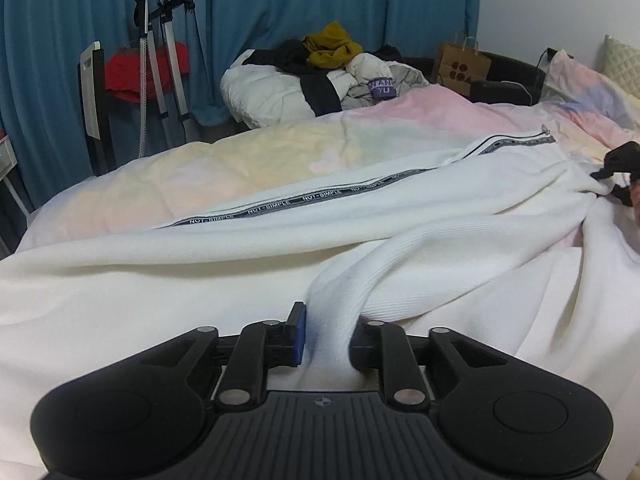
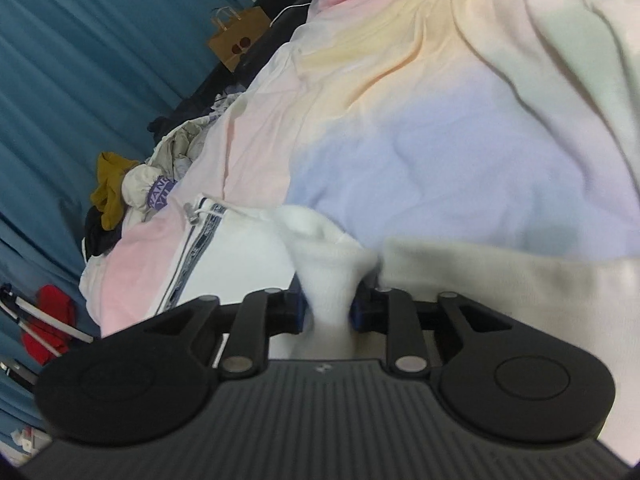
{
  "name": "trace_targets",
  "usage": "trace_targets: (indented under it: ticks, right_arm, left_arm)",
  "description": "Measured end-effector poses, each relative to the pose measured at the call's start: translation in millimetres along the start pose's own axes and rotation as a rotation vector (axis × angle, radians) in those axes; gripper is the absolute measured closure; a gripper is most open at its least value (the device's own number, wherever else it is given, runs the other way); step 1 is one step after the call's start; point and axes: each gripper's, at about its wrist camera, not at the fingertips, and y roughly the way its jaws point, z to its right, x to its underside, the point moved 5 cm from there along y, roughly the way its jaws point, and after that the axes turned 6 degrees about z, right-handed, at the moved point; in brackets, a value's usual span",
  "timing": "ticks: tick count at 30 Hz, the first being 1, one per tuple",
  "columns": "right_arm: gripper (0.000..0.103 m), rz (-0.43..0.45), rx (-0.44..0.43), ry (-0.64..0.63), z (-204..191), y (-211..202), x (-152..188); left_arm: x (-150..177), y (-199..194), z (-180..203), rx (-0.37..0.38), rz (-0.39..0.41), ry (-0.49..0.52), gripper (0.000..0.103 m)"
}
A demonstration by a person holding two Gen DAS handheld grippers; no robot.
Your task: Fold clothes
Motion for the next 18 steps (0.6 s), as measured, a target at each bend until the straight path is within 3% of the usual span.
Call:
trace_targets:
  ticks: [3,5,9,11,16,18]
  right_arm:
    - [0.068,-0.014,0.022,-0.049,-6,-26,8]
    - [0.053,-0.011,0.012,-0.052,-3,-54,17]
    - [0.041,0.012,0.034,-0.024,18,-110,31]
    - [0.041,0.057,0.083,-0.001,29,-134,24]
    - [0.037,0.305,0.254,-0.016,48,-189,-2]
    - [0.035,0.337,0.353,-0.006,63,-194,-6]
  left_arm:
    - [1,1,-7,0.008,-0.004,-0.018,0.075]
    - [1,-4,-10,0.013,-0.001,-0.032,0.072]
    - [1,-17,-11,0.014,0.001,-0.084,0.069]
    - [0,-26,-11,0.01,0.006,-0.108,0.065]
    - [-2,-62,-15,0.016,0.043,-0.192,0.052]
    - [-4,-81,-23,0.007,0.062,-0.235,0.049]
